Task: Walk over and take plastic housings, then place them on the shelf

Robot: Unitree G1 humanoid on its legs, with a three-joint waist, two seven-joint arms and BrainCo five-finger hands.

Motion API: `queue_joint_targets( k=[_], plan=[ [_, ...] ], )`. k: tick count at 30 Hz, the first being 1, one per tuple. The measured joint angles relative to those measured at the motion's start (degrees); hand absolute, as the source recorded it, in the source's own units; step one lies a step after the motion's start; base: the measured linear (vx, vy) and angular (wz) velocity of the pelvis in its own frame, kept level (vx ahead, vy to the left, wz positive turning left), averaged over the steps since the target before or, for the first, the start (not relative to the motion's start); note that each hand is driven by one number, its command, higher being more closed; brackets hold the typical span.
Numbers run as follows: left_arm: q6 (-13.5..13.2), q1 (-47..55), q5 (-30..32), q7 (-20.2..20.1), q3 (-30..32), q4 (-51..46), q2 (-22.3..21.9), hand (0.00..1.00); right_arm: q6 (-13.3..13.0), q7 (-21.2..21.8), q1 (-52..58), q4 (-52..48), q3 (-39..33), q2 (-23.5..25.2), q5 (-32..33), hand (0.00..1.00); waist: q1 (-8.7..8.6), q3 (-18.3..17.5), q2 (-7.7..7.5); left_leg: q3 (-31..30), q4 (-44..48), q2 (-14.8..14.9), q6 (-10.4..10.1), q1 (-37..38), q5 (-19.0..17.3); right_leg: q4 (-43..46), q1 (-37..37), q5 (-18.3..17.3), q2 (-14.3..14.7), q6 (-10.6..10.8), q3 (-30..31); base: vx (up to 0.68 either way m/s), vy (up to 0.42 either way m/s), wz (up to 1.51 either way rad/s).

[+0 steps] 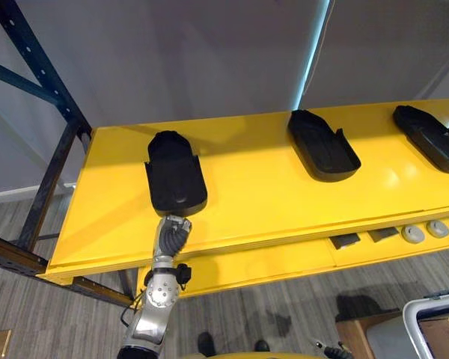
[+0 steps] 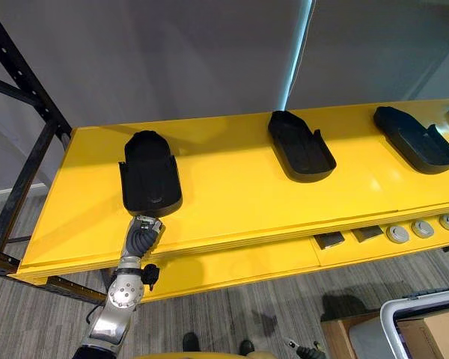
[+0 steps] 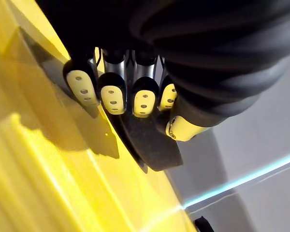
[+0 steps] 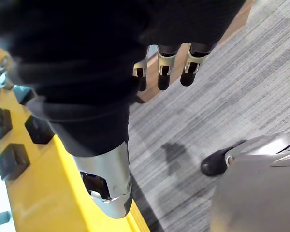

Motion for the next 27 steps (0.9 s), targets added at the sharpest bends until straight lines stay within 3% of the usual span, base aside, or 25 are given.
queue_joint_targets(
  k=[12, 27],
  plan=[
    [1.5, -5.4, 0.0, 1.8, 3.4, 4.2, 0.3, 1.0, 0.2, 0.0, -1.4, 0.0, 0.0, 0.1, 0.0, 0.0, -0.36, 0.0, -0.01, 0.4, 0.0, 0.1, 0.0, -0.3, -0.1, -1.3, 0.1, 1.0, 0.1, -0.4, 0.7, 0.02, -0.003, -0.03],
    [1.7, -4.9, -0.5, 1.5, 3.6, 2.2, 0.3, 1.0, 0.2, 0.0, -1.4, 0.1, -0.1, 1.0, 0.0, 0.0, -0.3, 0.0, -0.6, 0.1, -0.1, 0.0, 0.1, -0.3, -0.1, -1.5, 0.3, 1.2, 0.0, -0.3, 0.4, 0.0, 0.0, 0.01]
  ],
)
